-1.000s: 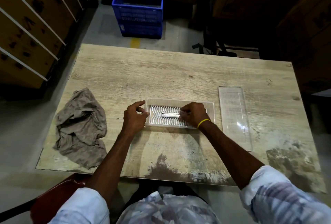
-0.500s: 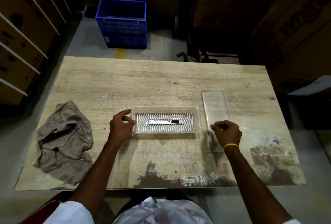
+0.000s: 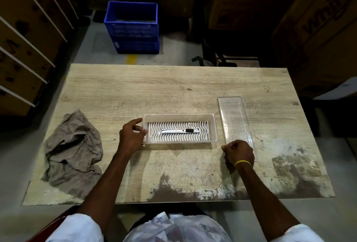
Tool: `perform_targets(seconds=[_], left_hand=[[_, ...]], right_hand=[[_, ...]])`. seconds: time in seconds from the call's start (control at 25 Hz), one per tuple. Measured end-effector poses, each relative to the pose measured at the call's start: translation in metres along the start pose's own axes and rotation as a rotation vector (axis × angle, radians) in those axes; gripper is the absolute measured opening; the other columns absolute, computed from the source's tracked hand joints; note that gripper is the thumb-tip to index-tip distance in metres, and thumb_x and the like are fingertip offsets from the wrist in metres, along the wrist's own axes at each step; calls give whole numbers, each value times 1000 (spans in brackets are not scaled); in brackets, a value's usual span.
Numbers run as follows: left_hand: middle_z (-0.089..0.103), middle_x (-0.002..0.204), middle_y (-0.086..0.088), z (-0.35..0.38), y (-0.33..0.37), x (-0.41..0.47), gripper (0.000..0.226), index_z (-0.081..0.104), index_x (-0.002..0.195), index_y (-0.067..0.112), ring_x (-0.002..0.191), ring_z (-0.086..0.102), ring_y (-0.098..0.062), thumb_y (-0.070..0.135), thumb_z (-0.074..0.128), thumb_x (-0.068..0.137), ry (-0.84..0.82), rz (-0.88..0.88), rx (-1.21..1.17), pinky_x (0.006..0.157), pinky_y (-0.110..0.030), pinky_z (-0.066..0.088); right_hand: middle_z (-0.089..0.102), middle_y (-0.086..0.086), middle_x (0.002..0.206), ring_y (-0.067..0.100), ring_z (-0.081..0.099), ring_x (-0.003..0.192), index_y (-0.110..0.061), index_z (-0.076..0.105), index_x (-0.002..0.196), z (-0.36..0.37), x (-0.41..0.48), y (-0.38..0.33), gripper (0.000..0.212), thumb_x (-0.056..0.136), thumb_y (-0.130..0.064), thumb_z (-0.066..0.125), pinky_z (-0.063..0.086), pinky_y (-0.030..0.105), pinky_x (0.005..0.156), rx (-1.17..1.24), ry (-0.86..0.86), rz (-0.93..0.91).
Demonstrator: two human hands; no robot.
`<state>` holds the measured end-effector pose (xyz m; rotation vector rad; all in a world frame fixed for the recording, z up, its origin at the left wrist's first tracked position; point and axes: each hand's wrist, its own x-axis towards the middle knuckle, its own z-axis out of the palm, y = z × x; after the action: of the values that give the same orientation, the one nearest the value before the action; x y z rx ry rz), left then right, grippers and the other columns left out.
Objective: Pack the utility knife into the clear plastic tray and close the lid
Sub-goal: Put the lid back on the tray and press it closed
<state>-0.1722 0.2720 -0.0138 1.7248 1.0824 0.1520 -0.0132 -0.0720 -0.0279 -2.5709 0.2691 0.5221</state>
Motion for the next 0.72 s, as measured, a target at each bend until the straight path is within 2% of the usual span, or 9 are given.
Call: perform_targets(seconds=[0.08,0.2,0.28,0.36,0.4,0.48,0.56,0.68,0.72], left_hand=[[68,82,-2,0,1,-1,57,63,133,19,57,65,-18,4,80,81,-5,-3,-3,40,-28,55],[70,86,-6,-1,1,-2,57,63,134,19,60,67,-23,4,80,81,-11,-18,-23,48,-36,60],[71,86,-6,-1,2,-2,58,63,134,17,57,67,-18,4,80,80,-5,-15,-14,44,-30,58],[70,85,-2,-4,5,-2,59,63,134,15,56,65,-13,5,81,79,2,-18,1,42,-23,53],[71,88,-1,-5,7,-2,60,62,135,14,60,65,-12,8,83,78,4,-16,25,47,-23,53],[72,106,-5,-9,14,-2,64,60,137,11,79,67,-16,15,85,78,31,43,102,69,-28,55],[71,117,-7,-11,30,1,64,60,136,10,96,67,-19,18,85,78,75,179,56,87,-36,57],[70,126,-2,-16,69,4,61,61,136,16,110,67,-11,23,83,80,47,342,-197,94,-30,57],[67,133,0,-19,80,5,63,59,139,21,118,64,-8,27,82,80,11,376,-252,97,-25,55]], right_hand=[[74,3,78,30,70,86,-17,70,70,1,-2,0,23,74,-37,80,55,36,81,-39,6,-49],[75,10,78,34,71,83,-12,72,69,-10,-4,-6,18,78,-27,75,51,31,74,44,129,-106],[73,13,78,34,70,83,-10,70,69,-27,2,-13,16,80,-21,74,49,30,73,145,206,-183],[70,14,83,33,68,85,-8,66,73,-48,7,-24,15,83,-17,73,51,37,77,239,224,-304],[69,11,85,30,67,86,-9,64,77,-60,7,-32,14,85,-17,72,52,39,78,294,201,-355],[67,3,81,21,64,78,-15,60,82,-85,5,-50,14,88,-21,70,51,38,74,346,126,-454],[67,2,79,22,61,73,-19,58,84,-109,1,-70,13,90,-25,68,48,39,70,328,20,-588],[70,5,87,27,67,85,-20,60,88,-134,-10,-104,8,93,-22,65,50,44,76,358,-302,-753],[72,3,89,22,69,88,-17,60,89,-137,-14,-114,7,94,-20,64,52,39,78,366,-408,-787]])
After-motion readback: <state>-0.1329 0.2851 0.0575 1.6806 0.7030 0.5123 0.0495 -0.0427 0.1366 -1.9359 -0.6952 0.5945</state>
